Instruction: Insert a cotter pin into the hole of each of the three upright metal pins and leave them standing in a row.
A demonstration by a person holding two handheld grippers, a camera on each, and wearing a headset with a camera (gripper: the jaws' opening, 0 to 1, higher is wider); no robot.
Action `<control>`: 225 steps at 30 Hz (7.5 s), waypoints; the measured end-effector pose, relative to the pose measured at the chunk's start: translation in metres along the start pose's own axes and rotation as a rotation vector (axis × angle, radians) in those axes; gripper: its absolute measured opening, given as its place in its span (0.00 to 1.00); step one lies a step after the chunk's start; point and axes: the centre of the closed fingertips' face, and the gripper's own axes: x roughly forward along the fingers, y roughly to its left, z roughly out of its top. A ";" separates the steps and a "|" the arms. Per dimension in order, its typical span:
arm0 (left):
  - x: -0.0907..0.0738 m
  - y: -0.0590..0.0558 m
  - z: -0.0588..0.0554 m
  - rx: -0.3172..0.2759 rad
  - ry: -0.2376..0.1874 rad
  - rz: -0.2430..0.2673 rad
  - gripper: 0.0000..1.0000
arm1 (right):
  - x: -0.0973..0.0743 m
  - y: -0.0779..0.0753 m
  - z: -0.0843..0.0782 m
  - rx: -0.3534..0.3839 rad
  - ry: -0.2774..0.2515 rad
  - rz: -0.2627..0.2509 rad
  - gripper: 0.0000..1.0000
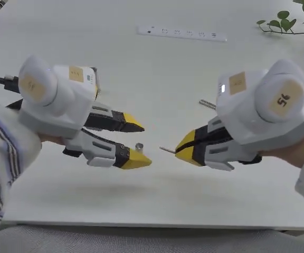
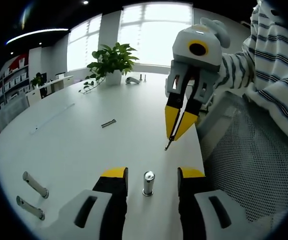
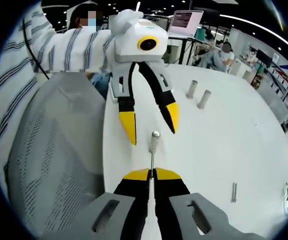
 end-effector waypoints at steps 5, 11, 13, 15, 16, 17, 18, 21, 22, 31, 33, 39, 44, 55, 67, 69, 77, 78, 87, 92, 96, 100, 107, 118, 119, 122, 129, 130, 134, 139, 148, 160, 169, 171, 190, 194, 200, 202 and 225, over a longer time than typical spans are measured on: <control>0.002 0.007 -0.012 -0.053 0.004 0.047 0.35 | 0.004 -0.003 0.001 0.011 -0.003 -0.008 0.03; 0.006 0.006 -0.022 -0.084 0.021 0.046 0.27 | 0.010 -0.005 0.002 0.021 -0.009 -0.005 0.03; 0.007 0.007 -0.025 -0.095 0.023 0.050 0.26 | 0.012 -0.005 0.001 0.024 -0.009 -0.001 0.03; 0.009 0.007 -0.027 -0.098 0.023 0.053 0.26 | 0.014 -0.006 0.000 0.026 -0.010 0.005 0.03; 0.010 0.007 -0.028 -0.099 0.025 0.054 0.26 | 0.014 -0.006 0.000 0.027 -0.009 0.007 0.03; 0.011 0.008 -0.029 -0.100 0.028 0.058 0.26 | 0.015 -0.006 -0.001 0.027 -0.007 0.008 0.03; 0.011 0.009 -0.030 -0.102 0.029 0.062 0.25 | 0.017 -0.007 -0.002 0.026 -0.005 0.008 0.03; 0.012 0.010 -0.031 -0.114 0.029 0.069 0.21 | 0.019 -0.008 -0.003 0.030 -0.006 0.015 0.03; 0.012 0.010 -0.032 -0.116 0.030 0.070 0.19 | 0.019 -0.008 -0.003 0.030 -0.006 0.018 0.03; 0.018 0.010 -0.034 -0.128 0.032 0.078 0.10 | 0.027 -0.011 -0.004 -0.012 0.019 0.070 0.03; 0.019 0.009 -0.035 -0.127 0.032 0.075 0.08 | 0.027 -0.013 -0.003 -0.025 0.023 0.078 0.03; 0.019 0.010 -0.036 -0.086 0.042 0.075 0.08 | 0.028 -0.014 -0.002 -0.059 0.037 0.102 0.03; 0.019 0.010 -0.036 -0.058 0.045 0.068 0.08 | 0.029 -0.012 0.003 -0.086 0.036 0.125 0.03; 0.019 0.008 -0.037 -0.043 0.044 0.048 0.07 | 0.033 -0.009 0.011 -0.117 0.032 0.147 0.03; 0.021 0.006 -0.037 -0.036 0.054 0.037 0.07 | 0.036 -0.007 0.011 -0.131 0.039 0.157 0.03; 0.021 0.005 -0.037 -0.035 0.056 0.036 0.07 | 0.037 -0.006 0.013 -0.135 0.038 0.159 0.03; 0.020 0.005 -0.037 -0.045 0.058 0.037 0.07 | 0.035 -0.004 0.013 -0.141 0.041 0.155 0.03; 0.020 0.005 -0.037 -0.048 0.057 0.037 0.07 | 0.034 -0.005 0.013 -0.142 0.043 0.153 0.03; 0.019 0.005 -0.038 -0.046 0.067 0.035 0.07 | 0.032 -0.005 0.013 -0.140 0.045 0.153 0.03; 0.019 0.004 -0.039 -0.040 0.076 0.036 0.07 | 0.031 -0.006 0.013 -0.147 0.049 0.153 0.03; 0.019 0.005 -0.038 -0.036 0.079 0.037 0.07 | 0.033 -0.006 0.014 -0.152 0.051 0.154 0.03; 0.020 0.004 -0.037 -0.029 0.078 0.033 0.07 | 0.036 -0.006 0.016 -0.153 0.049 0.158 0.03; 0.021 0.005 -0.036 -0.027 0.080 0.030 0.07 | 0.038 -0.005 0.020 -0.156 0.042 0.166 0.03; 0.024 0.004 -0.034 -0.021 0.082 0.027 0.07 | 0.039 -0.005 0.022 -0.121 0.022 0.169 0.03; 0.024 0.004 -0.034 -0.022 0.082 0.025 0.07 | 0.039 -0.004 0.022 -0.119 0.020 0.171 0.03; 0.024 0.003 -0.034 -0.022 0.083 0.023 0.07 | 0.039 -0.004 0.022 -0.115 0.015 0.173 0.03; 0.024 0.003 -0.034 -0.029 0.085 0.021 0.07 | 0.041 -0.002 0.022 -0.121 0.012 0.180 0.04; 0.024 0.002 -0.034 -0.031 0.084 0.021 0.07 | 0.041 -0.002 0.021 -0.128 0.013 0.180 0.04; 0.024 0.002 -0.034 -0.032 0.084 0.021 0.08 | 0.043 -0.001 0.020 -0.123 0.017 0.184 0.04; 0.024 0.001 -0.034 -0.036 0.083 0.022 0.08 | 0.043 -0.001 0.019 -0.127 0.017 0.184 0.05; 0.023 0.002 -0.035 -0.044 0.081 0.024 0.08 | 0.042 -0.002 0.013 -0.105 0.017 0.183 0.07; 0.022 0.003 -0.035 -0.045 0.087 0.026 0.08 | 0.042 -0.004 0.013 -0.079 0.018 0.182 0.04; 0.022 0.003 -0.035 -0.042 0.090 0.026 0.08 | 0.045 -0.002 0.018 -0.081 0.015 0.187 0.04; 0.022 0.003 -0.035 -0.041 0.091 0.027 0.08 | 0.046 -0.001 0.018 -0.080 0.017 0.189 0.04; 0.025 0.000 -0.029 -0.024 0.064 0.036 0.08 | 0.043 -0.007 0.008 -0.117 0.023 0.150 0.12; 0.025 0.002 -0.029 -0.011 0.063 0.044 0.08 | 0.036 -0.009 0.005 -0.092 0.001 0.130 0.14; 0.024 0.003 -0.028 0.007 0.065 0.045 0.07 | 0.026 -0.014 0.000 -0.039 -0.037 0.088 0.22; 0.025 0.004 -0.028 0.008 0.066 0.043 0.07 | 0.024 -0.014 -0.002 -0.022 -0.043 0.080 0.29; 0.016 0.042 -0.020 0.069 0.084 0.084 0.07 | -0.025 -0.012 0.016 0.264 -0.393 -0.058 0.48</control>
